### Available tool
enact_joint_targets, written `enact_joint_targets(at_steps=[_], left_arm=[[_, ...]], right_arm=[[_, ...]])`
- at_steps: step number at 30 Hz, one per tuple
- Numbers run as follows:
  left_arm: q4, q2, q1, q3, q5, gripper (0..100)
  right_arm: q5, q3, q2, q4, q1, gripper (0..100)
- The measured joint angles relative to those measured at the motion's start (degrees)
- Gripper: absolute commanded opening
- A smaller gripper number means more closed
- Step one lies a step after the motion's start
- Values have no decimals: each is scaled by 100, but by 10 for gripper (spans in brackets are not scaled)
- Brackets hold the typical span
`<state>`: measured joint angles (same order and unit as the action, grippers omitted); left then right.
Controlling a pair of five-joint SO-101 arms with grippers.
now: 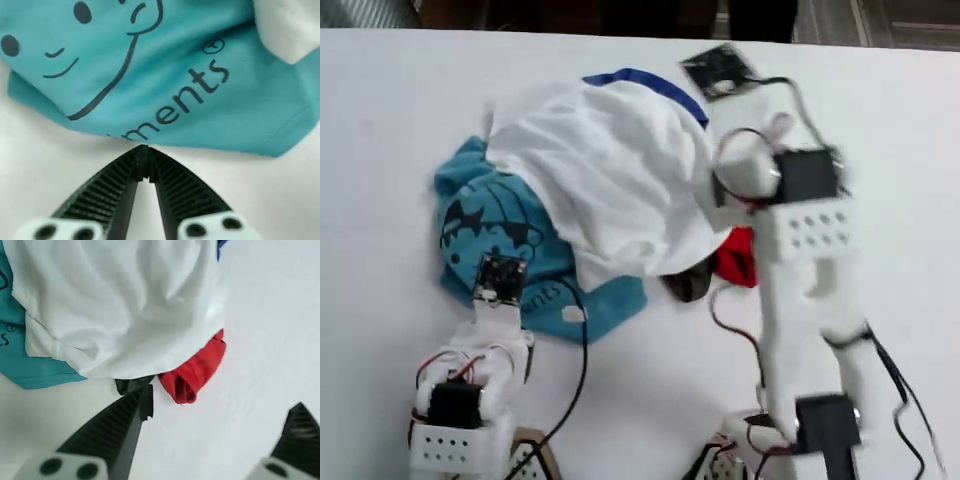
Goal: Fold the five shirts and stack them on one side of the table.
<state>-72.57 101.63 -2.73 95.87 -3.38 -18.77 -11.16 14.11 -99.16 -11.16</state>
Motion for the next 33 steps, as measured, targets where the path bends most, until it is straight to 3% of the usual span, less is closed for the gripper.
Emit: enact_joint_targets(at_steps=[7, 12, 15, 20, 23, 27, 31, 33], left_arm=[[0, 9, 862, 0, -18, 27], [149, 0, 1046, 0, -18, 27], [835, -9, 571, 0, -18, 27], [2453, -9, -826, 0, -18, 27], [2532, -9, -1284, 0, -44, 27], [2514, -9, -1371, -18, -167, 72], [2215, -9, -1398, -308, -1275, 207], [2189, -9, -1398, -396, -1503, 216]], right_arm=[[0, 897, 686, -70, 1451, 401], [0, 2532, 703, 62, 1732, 401], [0, 3429, 703, 545, 1785, 401], [-264, 4580, 703, 1503, 1776, 401], [-316, 4949, 712, 1785, 1811, 401], [-484, 5196, 712, 1873, 2004, 401], [-765, 5415, 949, 1987, 2295, 401], [-897, 5618, 1292, 2048, 2435, 401]])
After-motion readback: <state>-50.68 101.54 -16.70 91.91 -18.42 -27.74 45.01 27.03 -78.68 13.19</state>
